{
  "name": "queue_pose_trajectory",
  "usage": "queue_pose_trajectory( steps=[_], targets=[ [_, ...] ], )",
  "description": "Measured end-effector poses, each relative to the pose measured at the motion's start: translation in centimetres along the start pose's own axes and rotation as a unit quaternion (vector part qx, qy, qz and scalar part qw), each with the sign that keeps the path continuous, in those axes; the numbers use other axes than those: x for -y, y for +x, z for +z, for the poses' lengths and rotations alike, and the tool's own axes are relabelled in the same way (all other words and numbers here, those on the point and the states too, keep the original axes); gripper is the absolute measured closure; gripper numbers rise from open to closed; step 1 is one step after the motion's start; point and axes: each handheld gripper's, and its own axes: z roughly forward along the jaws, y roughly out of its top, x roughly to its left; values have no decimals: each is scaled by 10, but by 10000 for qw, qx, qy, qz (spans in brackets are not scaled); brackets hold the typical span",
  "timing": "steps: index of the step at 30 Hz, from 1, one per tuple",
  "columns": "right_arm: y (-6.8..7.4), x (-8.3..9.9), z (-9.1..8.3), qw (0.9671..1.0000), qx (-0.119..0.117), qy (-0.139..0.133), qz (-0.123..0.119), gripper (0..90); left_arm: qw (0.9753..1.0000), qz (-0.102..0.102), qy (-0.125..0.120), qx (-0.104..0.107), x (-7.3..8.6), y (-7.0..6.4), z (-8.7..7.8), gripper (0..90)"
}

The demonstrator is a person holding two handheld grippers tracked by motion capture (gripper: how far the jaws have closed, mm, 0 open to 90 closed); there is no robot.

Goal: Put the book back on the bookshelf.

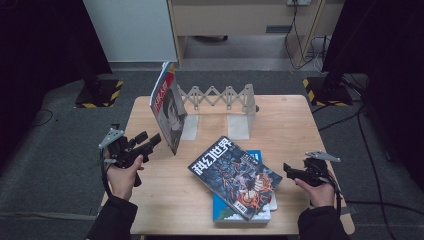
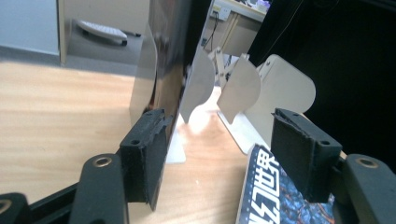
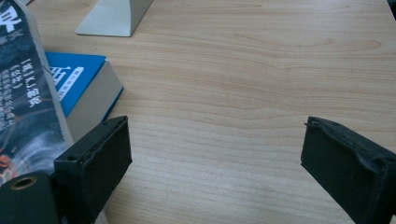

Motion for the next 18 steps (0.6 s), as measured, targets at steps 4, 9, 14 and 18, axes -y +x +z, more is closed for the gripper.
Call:
queue_pose_trajectory(
  steps=[4, 9, 14, 18],
  targets=[
    [5, -1, -3, 10000, -80, -46, 16, 88, 9997, -105, 202, 18, 13, 4, 10, 333],
    [10, 0, -5, 9998, -157, -56, -56, 90, 9996, -45, 266, 27, 26, 3, 16, 317],
    [18, 2, -7, 9996, -257, -57, -120, 90, 9991, -28, 423, 6, 41, 4, 22, 304],
    [25, 3, -7, 9992, -323, -41, -211, 88, 9984, 57, 557, -14, 52, 3, 28, 298]
  ],
)
